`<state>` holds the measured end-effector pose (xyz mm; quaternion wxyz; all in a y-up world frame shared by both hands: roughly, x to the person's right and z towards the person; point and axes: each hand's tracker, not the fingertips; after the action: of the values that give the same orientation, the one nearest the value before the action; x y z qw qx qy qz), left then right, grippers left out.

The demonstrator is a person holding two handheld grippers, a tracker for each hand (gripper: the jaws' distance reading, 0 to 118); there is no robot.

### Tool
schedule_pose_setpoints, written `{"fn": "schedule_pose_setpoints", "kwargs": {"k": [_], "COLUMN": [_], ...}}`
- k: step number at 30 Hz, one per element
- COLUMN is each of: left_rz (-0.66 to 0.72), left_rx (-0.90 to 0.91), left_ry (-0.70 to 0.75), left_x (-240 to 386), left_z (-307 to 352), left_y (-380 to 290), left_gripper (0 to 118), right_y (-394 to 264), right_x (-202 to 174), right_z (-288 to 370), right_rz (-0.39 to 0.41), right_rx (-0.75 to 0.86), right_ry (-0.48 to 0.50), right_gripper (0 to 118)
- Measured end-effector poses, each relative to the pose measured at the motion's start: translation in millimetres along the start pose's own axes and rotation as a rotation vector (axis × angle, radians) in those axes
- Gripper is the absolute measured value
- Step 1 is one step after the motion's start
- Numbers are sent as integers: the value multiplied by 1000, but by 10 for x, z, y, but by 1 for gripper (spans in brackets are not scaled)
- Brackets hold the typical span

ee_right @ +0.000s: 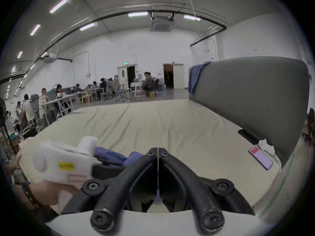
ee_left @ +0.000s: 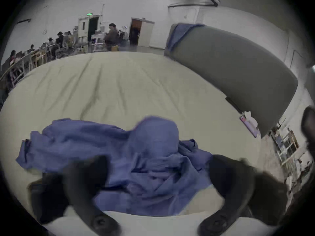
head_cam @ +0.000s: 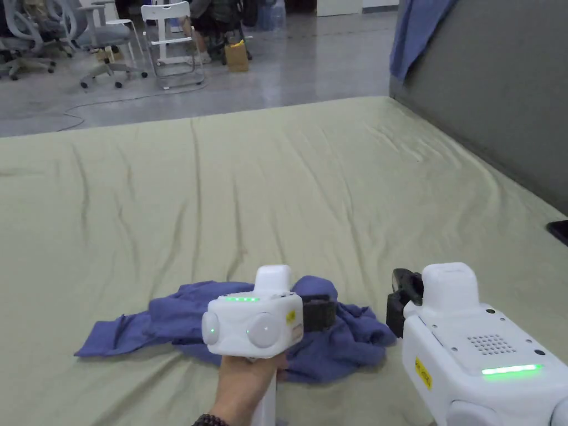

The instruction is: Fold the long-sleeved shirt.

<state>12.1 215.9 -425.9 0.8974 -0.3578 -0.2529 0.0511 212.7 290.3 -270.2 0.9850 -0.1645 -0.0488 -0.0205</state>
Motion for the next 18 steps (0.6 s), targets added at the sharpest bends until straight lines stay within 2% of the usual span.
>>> {"fn": "schedule_pose_setpoints", "kwargs": {"k": [5, 7, 10, 11, 12, 13, 14, 15, 16, 18], "left_rz": [-6, -22, -31, -19, -17, -8, -2, 6, 33, 79], "left_rx": [242, 301, 334, 322, 313, 297, 292, 281, 310, 247], "left_ry": [131, 200, 284, 283, 277, 287, 316, 352, 397, 336], "left_x": [-201, -242, -272, -291, -314, -330, -337, -349, -355, -455], "left_z": [1069, 1444, 1852, 1915, 1996, 2055, 2092, 2081, 2098, 2067], "left_y": [-148, -339, -717, -810, -920, -1018, -1103, -1152, -1204, -1226], "left_gripper": [118, 118, 118, 111, 96, 69, 15, 0, 0, 0], "right_y": [2, -22, -92, -114, -134, -149, -157, -162, -166, -172], "right_x": [-111, -192, -311, -328, -345, -362, -362, -373, -385, -389], "right_z": [-97, -85, -10, 9, 24, 36, 55, 69, 79, 77], "right_rz": [3, 24, 37, 34, 23, 16, 13, 14, 18, 34], "right_rx": [-22, -34, -35, -38, -42, -46, -51, -58, -62, -70], "right_ry": [33, 56, 36, 39, 46, 49, 55, 63, 66, 65], "right_gripper": [0, 0, 0, 0, 0, 0, 0, 0, 0, 0]}}
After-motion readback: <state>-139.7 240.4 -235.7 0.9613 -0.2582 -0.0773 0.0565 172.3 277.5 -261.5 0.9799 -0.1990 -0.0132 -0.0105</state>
